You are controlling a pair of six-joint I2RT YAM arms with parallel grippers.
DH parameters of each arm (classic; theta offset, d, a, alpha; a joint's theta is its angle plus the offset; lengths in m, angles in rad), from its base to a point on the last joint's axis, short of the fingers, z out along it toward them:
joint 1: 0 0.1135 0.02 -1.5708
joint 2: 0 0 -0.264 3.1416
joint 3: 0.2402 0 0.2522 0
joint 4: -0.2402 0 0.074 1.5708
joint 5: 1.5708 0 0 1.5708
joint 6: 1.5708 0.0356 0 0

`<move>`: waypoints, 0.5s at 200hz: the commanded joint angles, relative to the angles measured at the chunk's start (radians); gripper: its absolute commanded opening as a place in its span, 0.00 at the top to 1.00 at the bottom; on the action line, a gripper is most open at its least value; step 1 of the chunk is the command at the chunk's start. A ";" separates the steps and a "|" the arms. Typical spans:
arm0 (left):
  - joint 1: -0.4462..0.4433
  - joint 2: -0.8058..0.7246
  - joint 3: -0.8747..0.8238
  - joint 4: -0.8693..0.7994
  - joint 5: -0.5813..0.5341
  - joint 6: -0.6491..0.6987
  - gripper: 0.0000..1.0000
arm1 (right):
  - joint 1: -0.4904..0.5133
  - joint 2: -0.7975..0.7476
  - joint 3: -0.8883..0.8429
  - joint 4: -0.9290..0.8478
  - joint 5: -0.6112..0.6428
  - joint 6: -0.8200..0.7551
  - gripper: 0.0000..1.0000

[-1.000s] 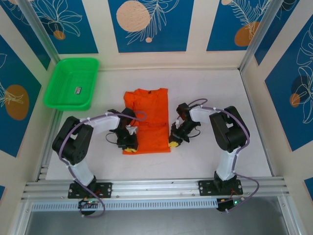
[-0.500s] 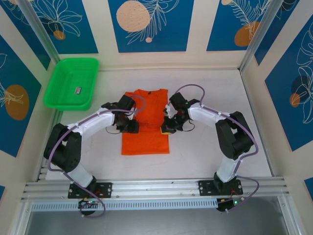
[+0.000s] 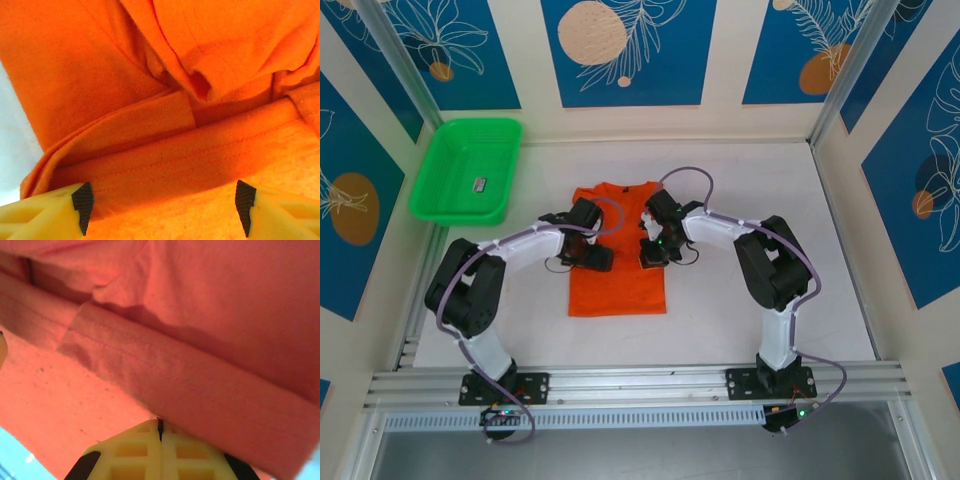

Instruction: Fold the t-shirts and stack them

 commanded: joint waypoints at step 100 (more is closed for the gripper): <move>0.042 0.050 0.284 -0.060 -0.033 0.026 0.17 | -0.136 0.127 0.245 -0.004 -0.003 0.209 1.00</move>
